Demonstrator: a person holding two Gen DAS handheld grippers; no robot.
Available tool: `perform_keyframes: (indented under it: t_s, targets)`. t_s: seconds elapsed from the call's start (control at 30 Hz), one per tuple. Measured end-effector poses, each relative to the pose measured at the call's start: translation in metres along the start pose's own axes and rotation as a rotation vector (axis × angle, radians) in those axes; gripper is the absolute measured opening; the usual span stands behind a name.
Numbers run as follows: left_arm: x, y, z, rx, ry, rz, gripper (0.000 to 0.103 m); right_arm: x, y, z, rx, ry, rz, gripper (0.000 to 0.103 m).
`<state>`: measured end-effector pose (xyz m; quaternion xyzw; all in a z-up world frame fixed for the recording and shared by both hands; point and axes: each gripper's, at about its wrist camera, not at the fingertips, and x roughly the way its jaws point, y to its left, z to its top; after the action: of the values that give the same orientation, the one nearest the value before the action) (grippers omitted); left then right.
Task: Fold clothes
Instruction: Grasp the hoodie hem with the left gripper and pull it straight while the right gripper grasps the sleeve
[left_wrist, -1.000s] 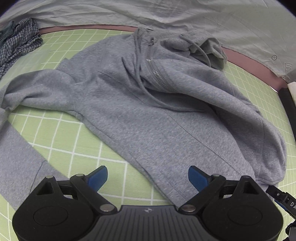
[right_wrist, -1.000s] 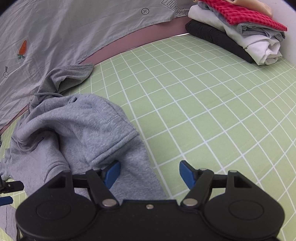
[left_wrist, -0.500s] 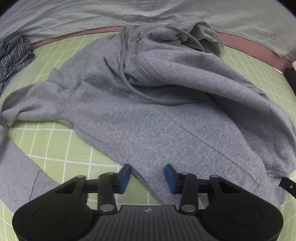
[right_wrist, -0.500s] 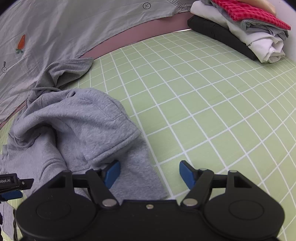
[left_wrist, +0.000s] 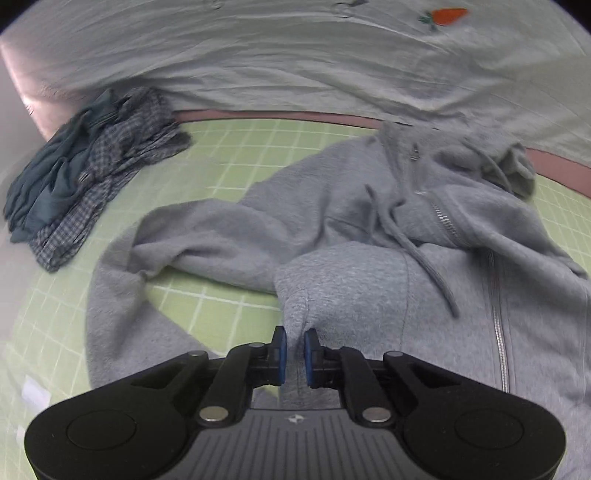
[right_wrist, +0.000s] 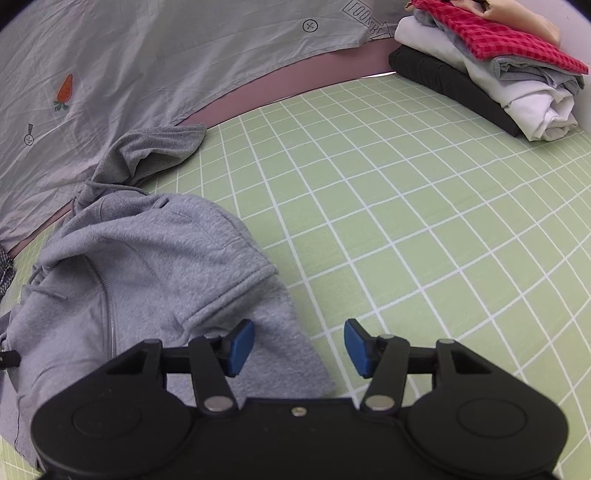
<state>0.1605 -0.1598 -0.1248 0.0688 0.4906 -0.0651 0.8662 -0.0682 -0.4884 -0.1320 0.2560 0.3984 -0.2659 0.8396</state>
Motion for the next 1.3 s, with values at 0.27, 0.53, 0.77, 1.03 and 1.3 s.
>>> perform_keyframes:
  t_s: [0.27, 0.53, 0.77, 1.03, 1.3]
  targets:
    - [0.003, 0.015, -0.033, 0.005, 0.085, -0.009, 0.059, -0.003, 0.006, -0.005, 0.001, 0.017, 0.036, 0.055]
    - [-0.007, 0.025, -0.076, -0.069, 0.145, -0.026, 0.075, -0.003, 0.013, -0.015, 0.016, 0.062, 0.095, 0.059]
    - [-0.011, 0.039, -0.091, -0.112, 0.174, -0.091, 0.075, -0.001, 0.013, -0.027, 0.057, 0.114, 0.122, 0.061]
    - [-0.021, 0.034, -0.104, -0.060, 0.160, -0.149, 0.015, -0.012, 0.017, -0.043, 0.069, 0.120, 0.139, 0.061]
    - [-0.029, 0.037, -0.120, 0.053, 0.152, -0.169, 0.010, -0.030, 0.027, -0.068, 0.106, 0.105, 0.131, 0.061]
